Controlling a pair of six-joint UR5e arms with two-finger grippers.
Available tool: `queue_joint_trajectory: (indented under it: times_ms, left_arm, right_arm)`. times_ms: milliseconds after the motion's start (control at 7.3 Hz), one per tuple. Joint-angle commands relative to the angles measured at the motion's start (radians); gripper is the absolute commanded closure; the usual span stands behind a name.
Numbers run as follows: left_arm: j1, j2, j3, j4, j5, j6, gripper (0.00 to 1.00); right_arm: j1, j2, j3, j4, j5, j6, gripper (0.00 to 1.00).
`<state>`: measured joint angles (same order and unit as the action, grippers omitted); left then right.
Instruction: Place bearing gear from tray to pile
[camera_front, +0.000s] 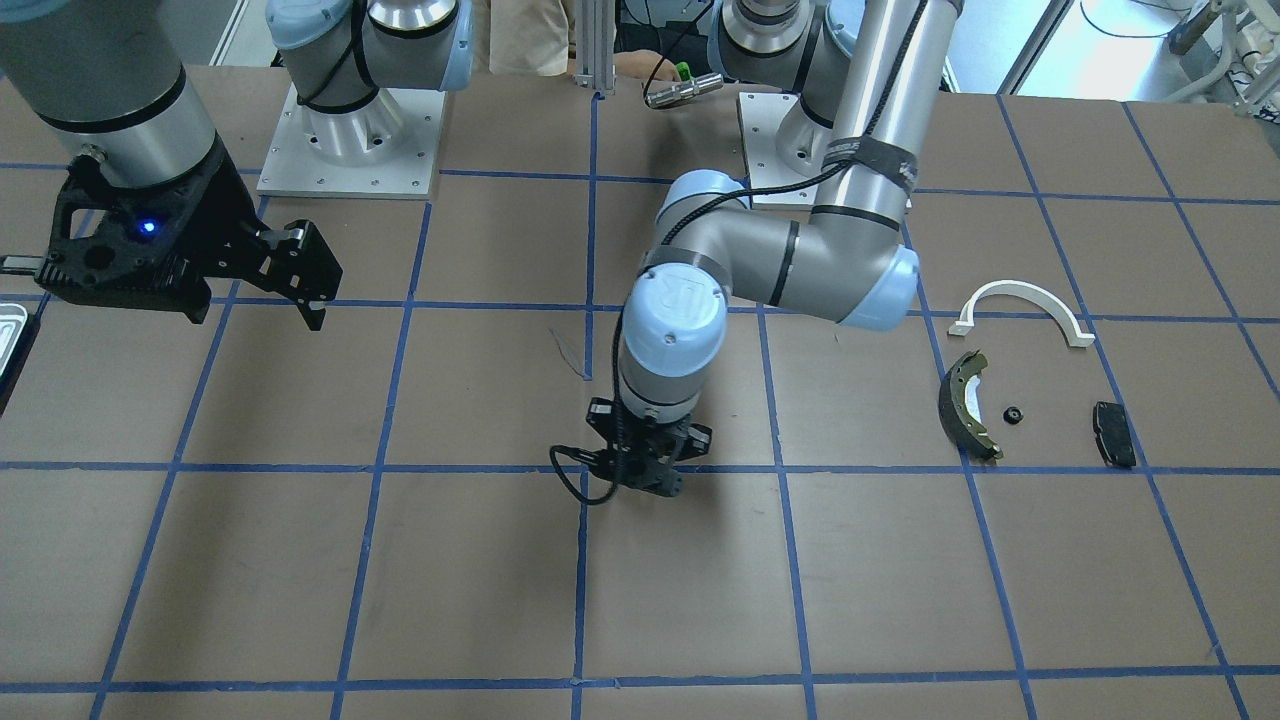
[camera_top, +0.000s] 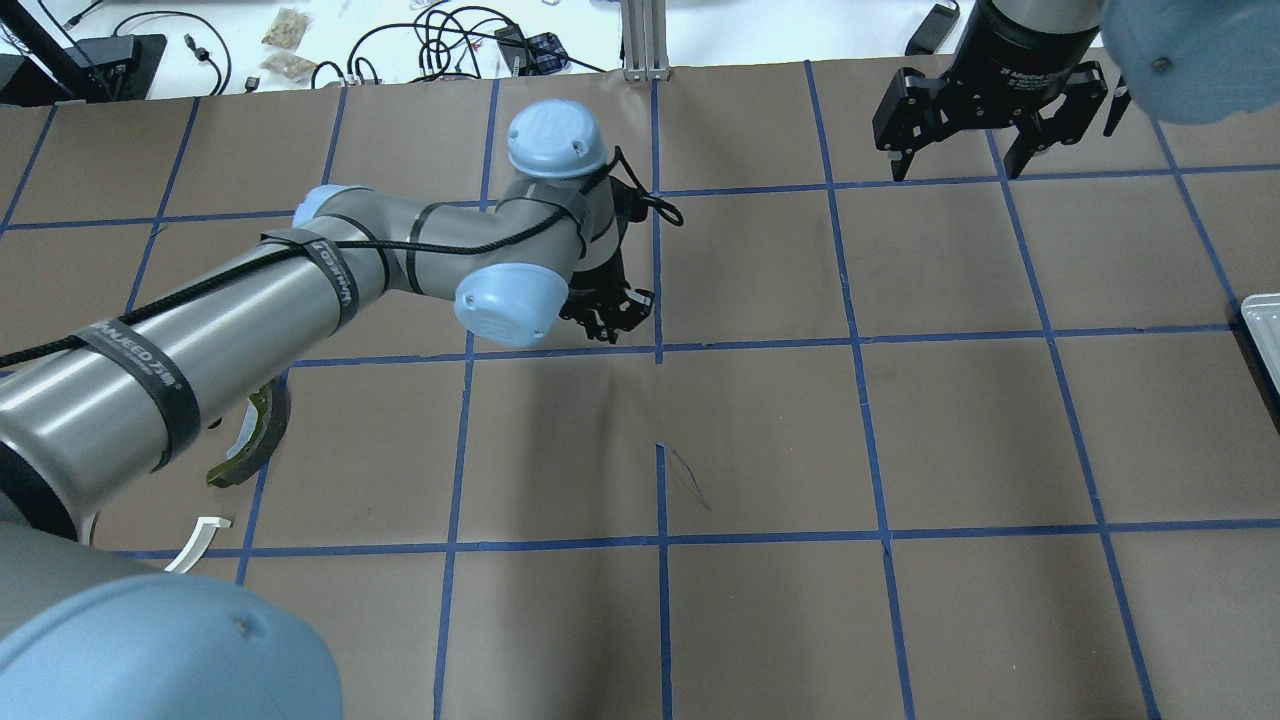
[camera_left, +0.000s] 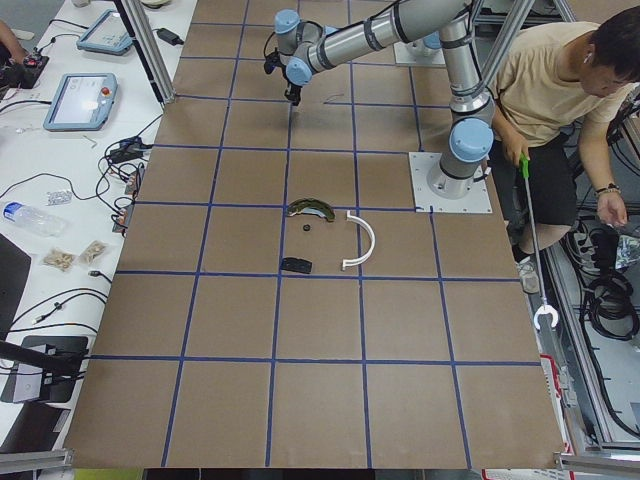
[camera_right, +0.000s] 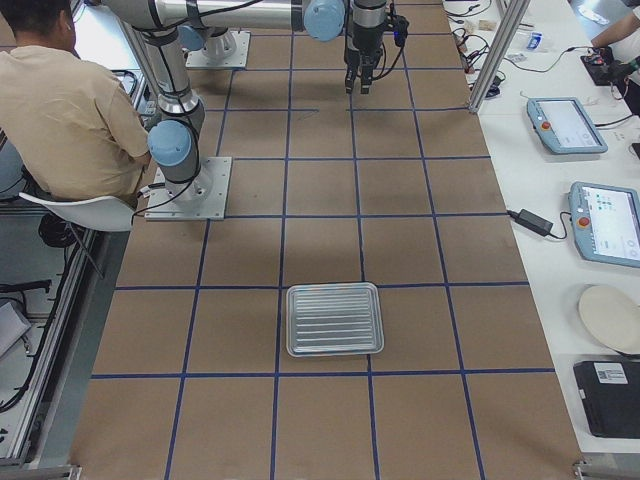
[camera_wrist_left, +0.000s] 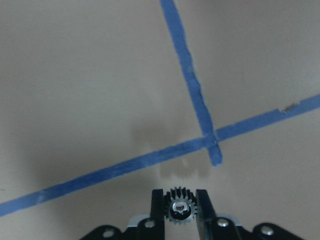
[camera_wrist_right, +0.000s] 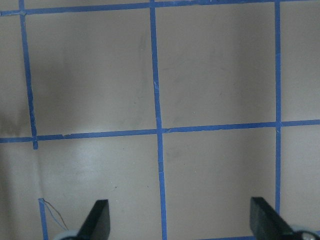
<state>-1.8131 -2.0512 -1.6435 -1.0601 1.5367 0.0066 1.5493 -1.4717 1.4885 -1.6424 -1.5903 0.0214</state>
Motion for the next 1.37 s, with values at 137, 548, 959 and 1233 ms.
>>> queue_joint_trajectory:
  times_ms: [137,548,959,1233]
  left_arm:
    - [0.312,0.078,0.134,-0.292,0.025,0.259,1.00]
    - [0.548,0.103,0.128,-0.297,0.074,0.392,1.00]
    - [0.823,0.080,0.056,-0.272,0.155,0.564,1.00]
    - [0.834,0.083,-0.084,-0.086,0.155,0.572,1.00]
  right_arm:
    - [0.000,0.001,-0.002,0.001,-0.011,-0.001,0.00]
    - [0.000,0.001,0.001,0.000,-0.010,-0.001,0.00]
    - [-0.002,0.001,0.004,0.000,-0.011,-0.006,0.00]
    - [-0.002,0.002,0.001,0.000,-0.007,-0.008,0.00]
